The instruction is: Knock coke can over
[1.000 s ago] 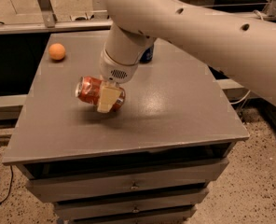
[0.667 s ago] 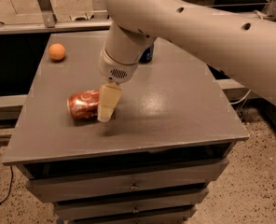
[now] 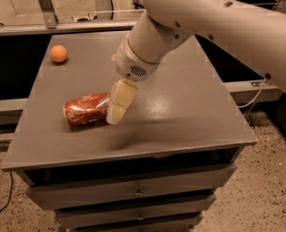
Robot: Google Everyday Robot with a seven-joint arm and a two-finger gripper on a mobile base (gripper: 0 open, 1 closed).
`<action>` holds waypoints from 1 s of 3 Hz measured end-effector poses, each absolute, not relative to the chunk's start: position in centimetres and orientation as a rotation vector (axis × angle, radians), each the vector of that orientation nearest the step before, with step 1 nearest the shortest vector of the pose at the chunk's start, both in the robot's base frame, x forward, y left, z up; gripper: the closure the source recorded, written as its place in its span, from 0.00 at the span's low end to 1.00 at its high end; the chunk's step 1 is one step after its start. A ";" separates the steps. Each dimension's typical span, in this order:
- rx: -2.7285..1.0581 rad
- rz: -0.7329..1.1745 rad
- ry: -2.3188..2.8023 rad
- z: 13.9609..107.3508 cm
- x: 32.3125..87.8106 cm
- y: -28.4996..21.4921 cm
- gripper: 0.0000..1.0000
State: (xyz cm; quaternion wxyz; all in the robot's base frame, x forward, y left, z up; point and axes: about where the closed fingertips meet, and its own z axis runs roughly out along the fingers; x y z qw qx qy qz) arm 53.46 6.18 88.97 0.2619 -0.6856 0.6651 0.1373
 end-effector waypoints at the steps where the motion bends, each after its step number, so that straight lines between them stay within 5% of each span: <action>1: -1.729 0.493 1.745 89.6 53.9 2.7 0.00; 3: -1.563 0.592 1.671 92.2 53.1 -3.6 0.00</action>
Offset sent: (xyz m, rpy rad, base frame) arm -0.0044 -0.1682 0.0530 0.4934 -0.0242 -0.1053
